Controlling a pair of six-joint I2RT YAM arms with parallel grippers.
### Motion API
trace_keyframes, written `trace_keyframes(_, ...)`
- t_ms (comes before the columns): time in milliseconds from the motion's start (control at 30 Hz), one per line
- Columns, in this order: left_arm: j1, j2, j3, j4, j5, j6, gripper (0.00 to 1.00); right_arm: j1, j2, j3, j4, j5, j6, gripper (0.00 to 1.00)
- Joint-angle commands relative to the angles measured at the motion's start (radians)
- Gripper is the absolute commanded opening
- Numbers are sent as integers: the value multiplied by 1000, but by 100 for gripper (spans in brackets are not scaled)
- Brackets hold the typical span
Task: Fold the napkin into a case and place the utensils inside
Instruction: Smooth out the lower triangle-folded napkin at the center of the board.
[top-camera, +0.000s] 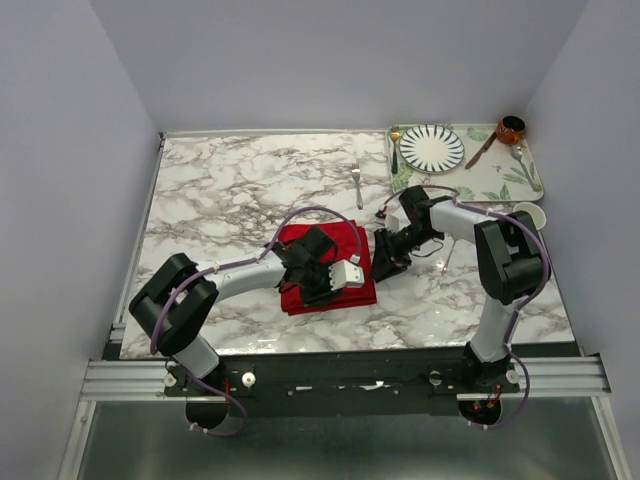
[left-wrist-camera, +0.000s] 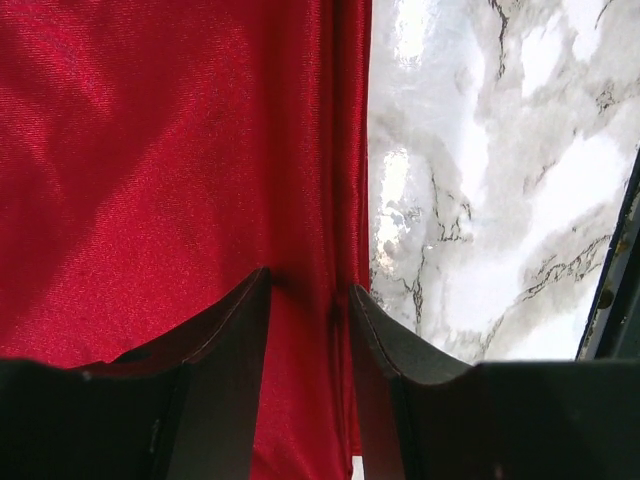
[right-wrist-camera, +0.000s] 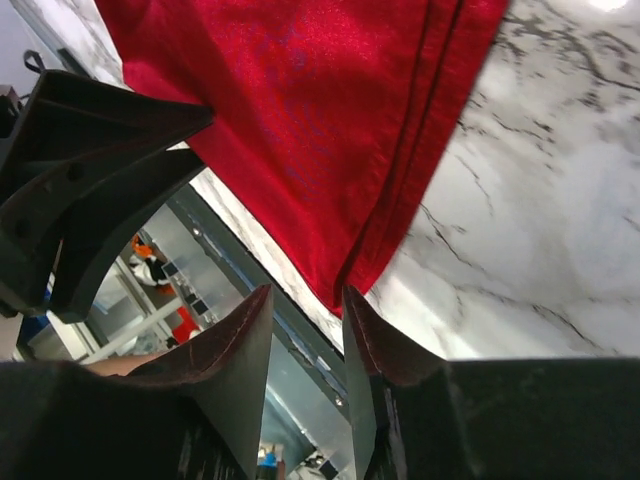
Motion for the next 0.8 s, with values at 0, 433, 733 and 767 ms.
trace_keyframes(0,-10,15,9,27,-26,9,47,27,52,17,20,10,15,42)
trace_keyframes(433,-16,31,18,26,-42,-11,46,76,87,28,-30,-24,-4,16)
trace_keyframes(733,-16,-30,35,-5,-42,-60,46,76,43,66,-144,10,-47,1)
trace_keyframes(767,-16,-37,35,-10,-43,-68,47,75,35,60,-146,15,-45,1)
